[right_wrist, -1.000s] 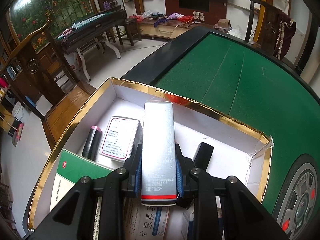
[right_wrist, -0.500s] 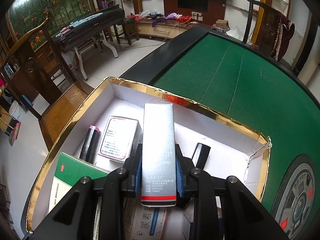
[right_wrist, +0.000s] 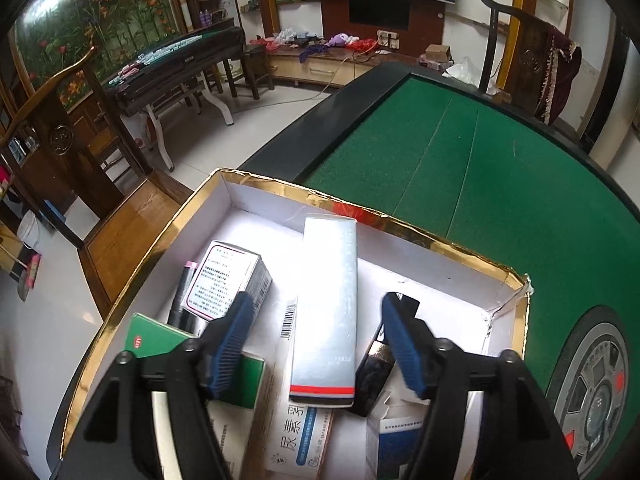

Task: Organize objects
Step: 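Open both tools to release the tape roll and red-white box in the tray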

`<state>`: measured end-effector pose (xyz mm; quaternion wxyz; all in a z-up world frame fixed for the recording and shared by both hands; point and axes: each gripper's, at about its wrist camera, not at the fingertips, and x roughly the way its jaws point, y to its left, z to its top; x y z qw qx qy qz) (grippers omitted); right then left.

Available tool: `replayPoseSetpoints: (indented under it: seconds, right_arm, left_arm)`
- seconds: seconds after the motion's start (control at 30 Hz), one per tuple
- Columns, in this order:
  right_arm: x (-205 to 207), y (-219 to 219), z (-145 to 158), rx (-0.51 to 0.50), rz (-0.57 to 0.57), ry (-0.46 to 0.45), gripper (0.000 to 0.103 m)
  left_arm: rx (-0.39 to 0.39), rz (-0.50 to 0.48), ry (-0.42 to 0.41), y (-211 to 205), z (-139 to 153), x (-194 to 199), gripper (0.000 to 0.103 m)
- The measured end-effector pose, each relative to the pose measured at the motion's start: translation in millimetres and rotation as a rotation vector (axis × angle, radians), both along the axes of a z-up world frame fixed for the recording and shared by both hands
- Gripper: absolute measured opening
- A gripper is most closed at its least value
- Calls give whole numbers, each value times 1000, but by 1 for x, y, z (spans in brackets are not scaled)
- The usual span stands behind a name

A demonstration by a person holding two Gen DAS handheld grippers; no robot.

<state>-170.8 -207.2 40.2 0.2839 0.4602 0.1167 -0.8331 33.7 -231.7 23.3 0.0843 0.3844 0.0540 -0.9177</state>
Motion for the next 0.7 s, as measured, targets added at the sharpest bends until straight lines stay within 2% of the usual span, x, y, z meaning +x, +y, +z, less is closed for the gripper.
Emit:
replayPoseSetpoints:
  seconds: [0.03,0.07,0.23,0.47,0.7]
  right_arm:
    - [1,1,1,-1,-1,5,77]
    - [2,1,3,-4,-2,8,79]
    - [9,8,7,-14,-8,19,81]
    - [34,22,20,-41,-5,78,83]
    - [57,46,26,-75,-28,101,84]
  left_arm:
    - [-1,-1,-2,0,-1,0,80]
    - [2,-2,-6,0,-2,-1,82]
    - [-9,-1,-10,2,-2,0,82]
    - [10,12,6,3,4,6,82]
    - [-20,2,47,26,10,18,82]
